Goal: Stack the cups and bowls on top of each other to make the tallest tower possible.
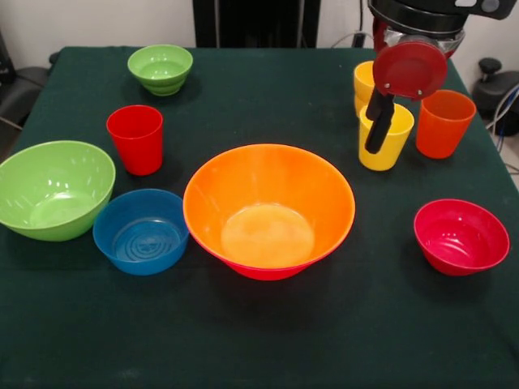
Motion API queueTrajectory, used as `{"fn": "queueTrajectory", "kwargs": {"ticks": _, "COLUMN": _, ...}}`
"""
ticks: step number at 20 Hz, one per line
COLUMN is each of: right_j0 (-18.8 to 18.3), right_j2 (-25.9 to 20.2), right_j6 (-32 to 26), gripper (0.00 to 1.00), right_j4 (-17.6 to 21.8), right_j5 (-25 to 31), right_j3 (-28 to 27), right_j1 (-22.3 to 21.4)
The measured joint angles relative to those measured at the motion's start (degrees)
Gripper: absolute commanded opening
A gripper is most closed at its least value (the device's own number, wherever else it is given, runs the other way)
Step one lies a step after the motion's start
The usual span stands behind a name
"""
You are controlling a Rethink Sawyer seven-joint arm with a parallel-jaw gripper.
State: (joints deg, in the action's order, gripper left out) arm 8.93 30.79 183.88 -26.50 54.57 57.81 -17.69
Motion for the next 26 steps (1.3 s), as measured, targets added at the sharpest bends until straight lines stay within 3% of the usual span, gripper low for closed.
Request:
{"fn": "queueTrajectory", "kwargs": {"ticks": 15, "right_j0": 4.1, "right_j2": 0.0, "right_j6": 0.0, "gripper": 1.0, "right_j4": 0.0, "right_j5": 0.0, "right_j3": 1.1, "right_j1": -2.4}}
{"fn": "queueTrajectory", "kwargs": {"ticks": 26, "right_j0": 4.9, "right_j2": 0.0, "right_j6": 0.0, "gripper": 1.0, "right_j4": 0.0, "right_j5": -1.8, "right_j3": 6.3, "right_j1": -4.9}}
